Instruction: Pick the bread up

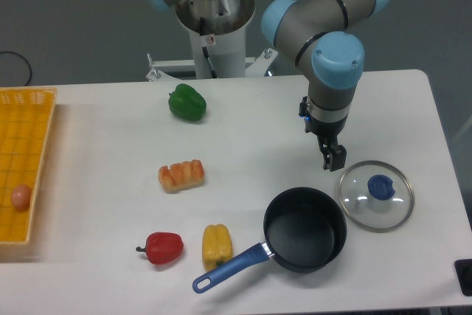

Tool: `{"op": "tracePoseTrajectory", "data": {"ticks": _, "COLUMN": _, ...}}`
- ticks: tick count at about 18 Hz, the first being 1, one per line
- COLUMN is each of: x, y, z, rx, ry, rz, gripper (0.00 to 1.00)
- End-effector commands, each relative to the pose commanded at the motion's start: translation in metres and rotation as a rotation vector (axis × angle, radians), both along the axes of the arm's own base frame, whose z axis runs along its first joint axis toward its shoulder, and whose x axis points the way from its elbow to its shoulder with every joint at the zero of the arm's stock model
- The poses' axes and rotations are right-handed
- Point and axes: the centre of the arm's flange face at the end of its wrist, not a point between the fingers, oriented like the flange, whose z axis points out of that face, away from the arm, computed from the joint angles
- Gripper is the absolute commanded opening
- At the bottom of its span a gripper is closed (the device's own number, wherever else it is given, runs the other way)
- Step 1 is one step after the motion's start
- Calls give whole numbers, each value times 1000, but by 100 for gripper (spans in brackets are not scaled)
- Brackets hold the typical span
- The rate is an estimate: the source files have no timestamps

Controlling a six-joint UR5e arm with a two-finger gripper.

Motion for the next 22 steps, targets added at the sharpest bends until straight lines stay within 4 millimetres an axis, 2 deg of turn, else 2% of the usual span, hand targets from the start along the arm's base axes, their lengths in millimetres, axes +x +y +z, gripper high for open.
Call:
{"op": "tracePoseTrajectory", "data": {"ticks": 5, "x": 2, "y": 1, "z": 4, "rx": 4, "ry": 1, "rz": -2, "gripper": 100}}
{"op": "tracePoseTrajectory", "data": {"ticks": 8, "x": 2, "y": -2, "z": -3, "rx": 1, "ry": -12, "rz": 9, "gripper": 100}}
{"op": "tracePoseTrajectory", "data": {"ticks": 10, "x": 11, "y": -6, "z": -5, "rx": 0, "ry": -18, "rz": 24, "gripper": 100}}
{"op": "tracePoseTrajectory", "data": {"ticks": 12, "x": 18, "y": -5, "z": 3, "rx": 12, "ry": -13, "rz": 68, "gripper": 100}}
{"op": "tracePoseTrajectory", "data": {"ticks": 18, "x": 73, "y": 38, "z": 36, "rx": 67, "ry": 25, "rz": 251, "gripper": 100}}
{"op": "tracePoseTrajectory", "data": {"ticks": 20, "x": 98, "y": 60, "z": 40, "rx": 83, "ry": 27, "rz": 313, "gripper": 100}}
{"op": "tracePoseTrajectory", "data": {"ticks": 22, "x": 130, "y": 82, "z": 37, "rx": 72, "ry": 25, "rz": 273, "gripper": 100}}
